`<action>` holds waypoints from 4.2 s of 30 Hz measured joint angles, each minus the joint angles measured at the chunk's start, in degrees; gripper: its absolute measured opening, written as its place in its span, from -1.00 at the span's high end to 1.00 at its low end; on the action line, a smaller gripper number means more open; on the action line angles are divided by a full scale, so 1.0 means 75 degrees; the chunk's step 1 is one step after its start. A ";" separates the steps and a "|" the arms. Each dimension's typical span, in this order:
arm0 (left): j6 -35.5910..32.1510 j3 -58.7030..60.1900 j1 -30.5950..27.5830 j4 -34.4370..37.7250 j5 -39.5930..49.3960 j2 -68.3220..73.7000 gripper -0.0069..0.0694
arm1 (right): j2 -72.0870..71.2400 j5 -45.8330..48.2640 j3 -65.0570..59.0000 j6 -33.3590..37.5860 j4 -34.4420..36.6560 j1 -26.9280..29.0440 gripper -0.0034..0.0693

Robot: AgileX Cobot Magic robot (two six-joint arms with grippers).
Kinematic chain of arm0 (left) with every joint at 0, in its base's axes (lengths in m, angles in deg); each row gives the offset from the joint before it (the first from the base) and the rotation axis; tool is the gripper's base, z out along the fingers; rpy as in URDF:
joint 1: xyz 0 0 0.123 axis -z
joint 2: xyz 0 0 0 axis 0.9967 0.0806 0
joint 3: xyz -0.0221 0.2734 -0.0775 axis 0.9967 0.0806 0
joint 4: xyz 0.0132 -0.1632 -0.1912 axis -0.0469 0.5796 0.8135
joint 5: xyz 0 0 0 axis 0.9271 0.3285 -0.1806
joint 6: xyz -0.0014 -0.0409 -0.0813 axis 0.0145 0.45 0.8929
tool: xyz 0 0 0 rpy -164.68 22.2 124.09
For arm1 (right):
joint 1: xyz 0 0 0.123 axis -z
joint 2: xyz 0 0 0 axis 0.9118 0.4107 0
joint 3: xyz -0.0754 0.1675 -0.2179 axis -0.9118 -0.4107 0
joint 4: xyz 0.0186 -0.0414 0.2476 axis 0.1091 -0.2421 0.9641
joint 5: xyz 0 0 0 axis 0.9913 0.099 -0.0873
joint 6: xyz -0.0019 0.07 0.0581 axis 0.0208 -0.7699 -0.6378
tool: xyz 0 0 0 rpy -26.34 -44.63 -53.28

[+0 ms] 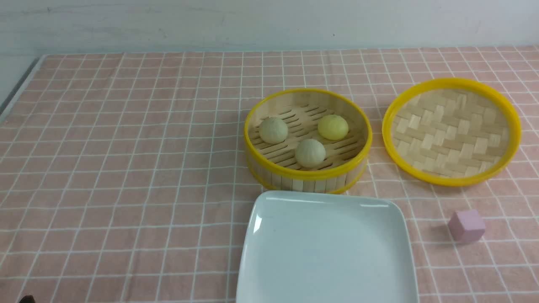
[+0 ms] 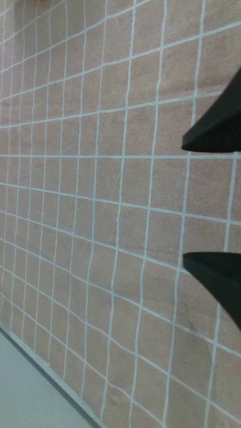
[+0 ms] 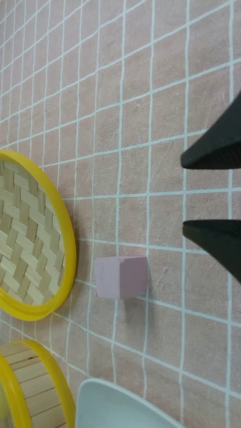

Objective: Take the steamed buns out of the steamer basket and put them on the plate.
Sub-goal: Use the right arm to grab the steamed stuffed bun that is closest to it

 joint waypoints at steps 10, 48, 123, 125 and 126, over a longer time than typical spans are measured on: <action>0.0000 0.0000 0.0000 0.0000 0.0000 0.0000 -0.28 | 0.0000 0.0000 0.0000 0.0000 0.0000 0.0000 0.25; 0.0000 0.0000 0.0000 0.0000 0.0000 0.0000 -0.28 | 0.0000 0.0000 0.0000 -0.0007 0.0000 0.0000 0.25; 0.2421 0.0062 0.0000 -0.0343 -0.3681 0.0000 -0.28 | 0.0287 0.3778 0.5330 0.0939 0.1525 0.0000 0.25; 0.2817 0.0062 0.0000 -0.0313 -0.3892 0.0000 -0.28 | 0.0449 0.3778 0.5330 0.0962 0.1532 0.0000 0.25; 0.2996 0.0062 0.0000 -0.0296 -0.3992 0.0000 -0.28 | 0.0567 0.3778 0.5330 0.0962 0.1541 0.0000 0.25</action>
